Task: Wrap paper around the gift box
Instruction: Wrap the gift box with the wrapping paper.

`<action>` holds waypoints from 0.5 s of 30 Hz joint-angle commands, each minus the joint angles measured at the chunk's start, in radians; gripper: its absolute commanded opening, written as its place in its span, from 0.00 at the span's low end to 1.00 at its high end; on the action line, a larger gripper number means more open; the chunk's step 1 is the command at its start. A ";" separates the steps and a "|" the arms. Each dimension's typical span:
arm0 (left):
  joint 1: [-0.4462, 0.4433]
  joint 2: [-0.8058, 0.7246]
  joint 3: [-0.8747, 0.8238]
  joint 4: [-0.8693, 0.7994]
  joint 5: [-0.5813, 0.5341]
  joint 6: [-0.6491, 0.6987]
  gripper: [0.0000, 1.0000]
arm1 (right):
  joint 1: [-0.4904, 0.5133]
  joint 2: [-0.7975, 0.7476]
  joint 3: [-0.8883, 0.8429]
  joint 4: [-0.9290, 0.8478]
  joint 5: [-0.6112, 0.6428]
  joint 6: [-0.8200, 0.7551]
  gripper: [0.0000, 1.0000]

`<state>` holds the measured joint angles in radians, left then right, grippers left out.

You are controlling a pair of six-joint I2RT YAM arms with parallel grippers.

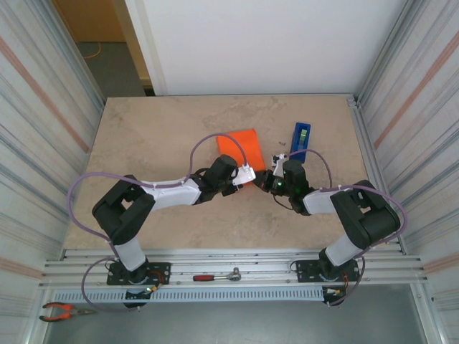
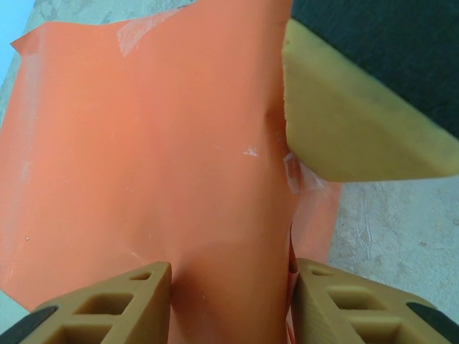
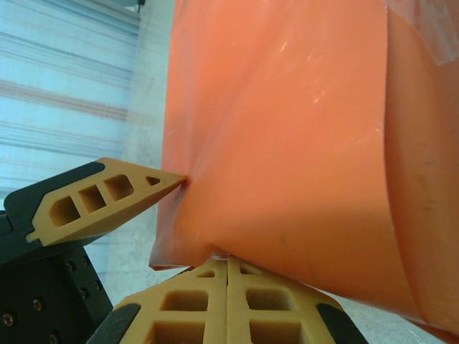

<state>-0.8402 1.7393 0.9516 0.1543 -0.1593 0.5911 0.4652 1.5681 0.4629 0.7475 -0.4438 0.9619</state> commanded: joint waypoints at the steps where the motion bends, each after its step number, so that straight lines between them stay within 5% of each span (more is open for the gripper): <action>1: -0.007 0.020 -0.022 -0.042 0.012 -0.024 0.44 | -0.001 -0.038 -0.005 -0.030 -0.007 0.009 0.11; 15: -0.007 0.021 -0.019 -0.045 0.013 -0.025 0.44 | -0.001 -0.048 -0.004 -0.062 -0.009 0.003 0.21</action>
<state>-0.8402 1.7393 0.9516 0.1551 -0.1589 0.5900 0.4652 1.5372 0.4622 0.7013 -0.4446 0.9619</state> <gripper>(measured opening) 0.440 0.213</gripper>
